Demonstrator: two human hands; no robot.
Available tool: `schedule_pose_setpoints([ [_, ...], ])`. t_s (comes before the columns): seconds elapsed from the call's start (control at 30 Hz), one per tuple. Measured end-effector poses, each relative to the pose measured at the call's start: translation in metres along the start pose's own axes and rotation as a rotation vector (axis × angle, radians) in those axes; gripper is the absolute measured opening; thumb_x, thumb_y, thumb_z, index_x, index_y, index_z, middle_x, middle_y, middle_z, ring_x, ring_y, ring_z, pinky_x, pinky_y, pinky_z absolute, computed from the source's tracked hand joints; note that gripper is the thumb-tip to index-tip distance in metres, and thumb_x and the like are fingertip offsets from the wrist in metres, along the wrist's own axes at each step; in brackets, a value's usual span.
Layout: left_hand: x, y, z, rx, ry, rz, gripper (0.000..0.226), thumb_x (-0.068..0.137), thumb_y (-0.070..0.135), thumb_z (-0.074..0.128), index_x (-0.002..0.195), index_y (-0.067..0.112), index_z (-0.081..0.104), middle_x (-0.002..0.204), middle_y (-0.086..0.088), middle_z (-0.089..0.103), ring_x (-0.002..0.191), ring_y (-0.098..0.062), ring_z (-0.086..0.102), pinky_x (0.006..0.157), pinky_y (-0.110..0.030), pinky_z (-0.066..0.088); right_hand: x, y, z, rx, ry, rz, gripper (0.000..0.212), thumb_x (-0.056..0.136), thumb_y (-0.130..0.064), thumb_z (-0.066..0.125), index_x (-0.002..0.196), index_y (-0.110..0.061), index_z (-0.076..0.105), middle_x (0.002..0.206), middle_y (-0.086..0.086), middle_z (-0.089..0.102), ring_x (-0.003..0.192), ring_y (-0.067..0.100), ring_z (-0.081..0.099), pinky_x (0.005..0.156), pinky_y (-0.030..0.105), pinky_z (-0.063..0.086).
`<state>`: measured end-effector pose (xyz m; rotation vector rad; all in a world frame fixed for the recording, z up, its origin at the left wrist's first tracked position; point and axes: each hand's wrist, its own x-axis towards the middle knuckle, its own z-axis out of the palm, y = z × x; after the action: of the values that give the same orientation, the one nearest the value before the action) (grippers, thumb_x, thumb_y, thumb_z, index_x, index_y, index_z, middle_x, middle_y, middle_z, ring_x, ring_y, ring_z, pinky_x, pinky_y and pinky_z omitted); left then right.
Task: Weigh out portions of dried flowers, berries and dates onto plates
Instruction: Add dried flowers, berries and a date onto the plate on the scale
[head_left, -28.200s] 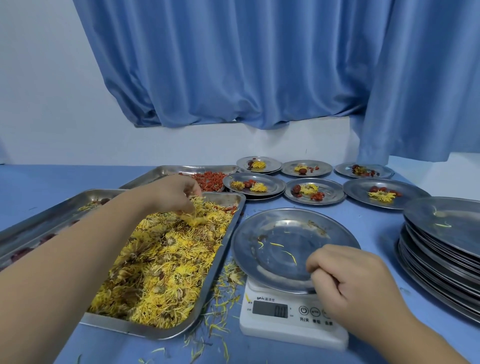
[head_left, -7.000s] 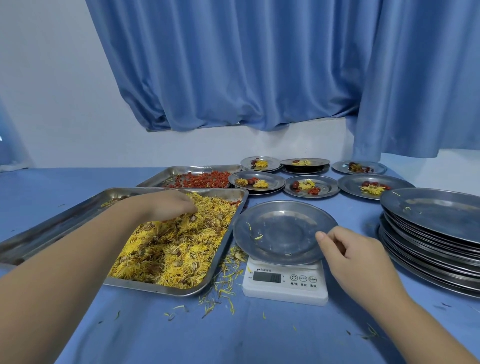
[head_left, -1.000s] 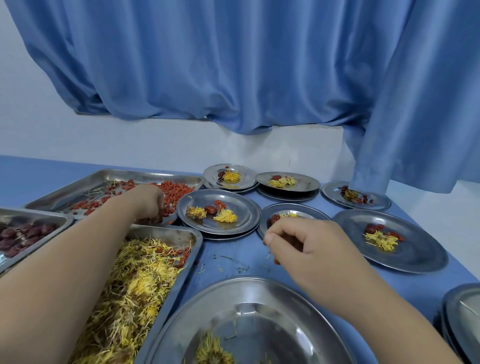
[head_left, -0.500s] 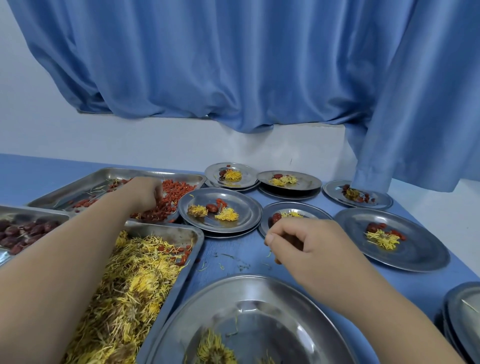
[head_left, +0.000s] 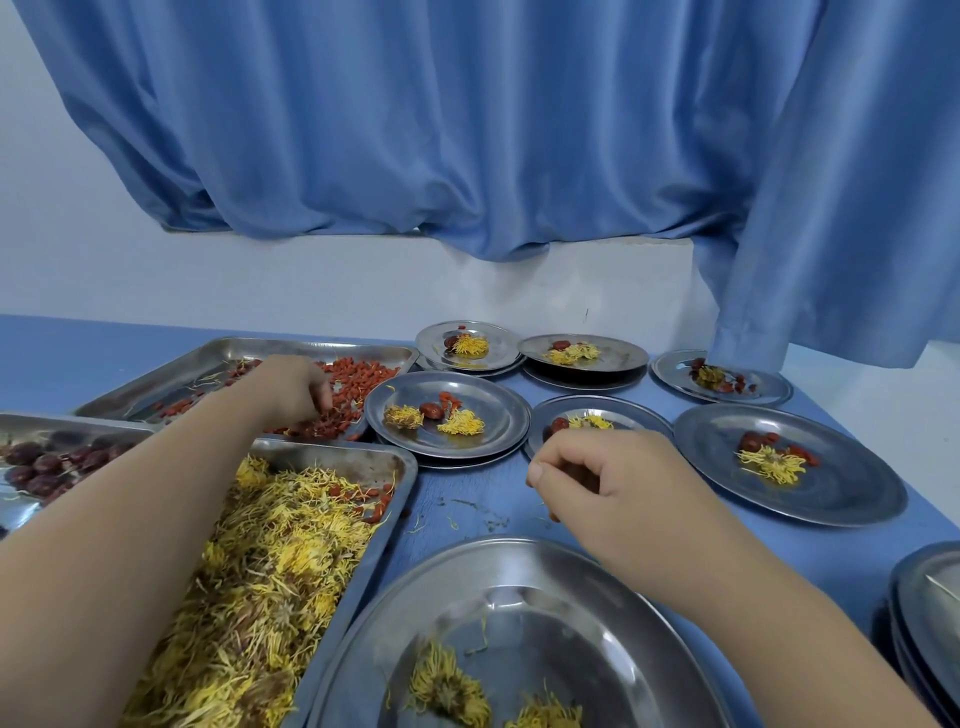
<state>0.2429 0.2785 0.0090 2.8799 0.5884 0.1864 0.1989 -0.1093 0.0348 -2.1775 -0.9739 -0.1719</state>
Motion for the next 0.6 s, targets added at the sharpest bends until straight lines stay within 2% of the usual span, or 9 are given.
schedule_pose_setpoints([
  [0.17,-0.009,0.001,-0.003,-0.072,0.040,0.026,0.026,0.080,-0.002,0.070,0.073,0.022,0.065,0.082,0.007,0.065,0.070,-0.006,0.060,0.057,-0.020,0.043,0.000,0.000,-0.001,0.009,-0.005,-0.001,0.025,0.089,-0.031,0.053,0.070,-0.017,0.061,0.069,0.002,0.062,0.064,0.014,0.054,0.058,0.029,0.044],
  [0.23,-0.014,0.004,-0.006,-0.128,0.050,0.020,0.025,0.080,-0.004,0.070,0.074,0.019,0.066,0.081,0.005,0.066,0.068,-0.010,0.064,0.058,-0.022,0.049,0.000,0.001,-0.003,0.025,0.007,0.010,0.024,0.089,-0.032,0.053,0.072,-0.016,0.061,0.070,0.003,0.063,0.063,0.016,0.054,0.059,0.031,0.046],
  [0.3,-0.023,0.008,-0.012,-0.236,0.059,0.009,0.019,0.080,-0.006,0.070,0.077,0.012,0.067,0.081,-0.003,0.070,0.070,-0.019,0.069,0.064,-0.030,0.057,0.001,0.003,-0.006,0.050,0.016,0.027,0.023,0.088,-0.032,0.053,0.073,-0.016,0.062,0.072,0.003,0.063,0.062,0.017,0.055,0.059,0.031,0.046],
  [0.37,-0.037,0.015,-0.019,-0.377,0.082,0.014,0.014,0.080,-0.006,0.071,0.081,0.008,0.068,0.082,-0.009,0.071,0.076,-0.023,0.069,0.065,-0.028,0.056,0.001,0.002,-0.007,0.056,0.037,0.031,0.023,0.088,-0.031,0.054,0.072,-0.016,0.062,0.072,0.003,0.063,0.062,0.016,0.056,0.058,0.029,0.045],
  [0.5,-0.079,0.047,-0.032,-0.678,0.079,0.064,0.011,0.082,-0.004,0.071,0.089,0.005,0.069,0.085,-0.010,0.070,0.068,-0.012,0.068,0.057,-0.013,0.051,0.000,-0.005,-0.007,0.057,0.029,0.025,0.023,0.088,-0.031,0.056,0.068,-0.021,0.062,0.070,-0.001,0.065,0.064,0.014,0.059,0.058,0.028,0.047],
  [0.6,-0.116,0.076,-0.040,-0.765,-0.024,0.159,0.013,0.083,-0.003,0.071,0.090,0.007,0.068,0.079,-0.007,0.068,0.062,-0.009,0.068,0.061,-0.014,0.053,-0.003,-0.013,-0.008,0.059,0.004,0.008,0.023,0.089,-0.033,0.055,0.069,-0.025,0.063,0.072,-0.003,0.066,0.065,0.013,0.060,0.057,0.025,0.048],
])
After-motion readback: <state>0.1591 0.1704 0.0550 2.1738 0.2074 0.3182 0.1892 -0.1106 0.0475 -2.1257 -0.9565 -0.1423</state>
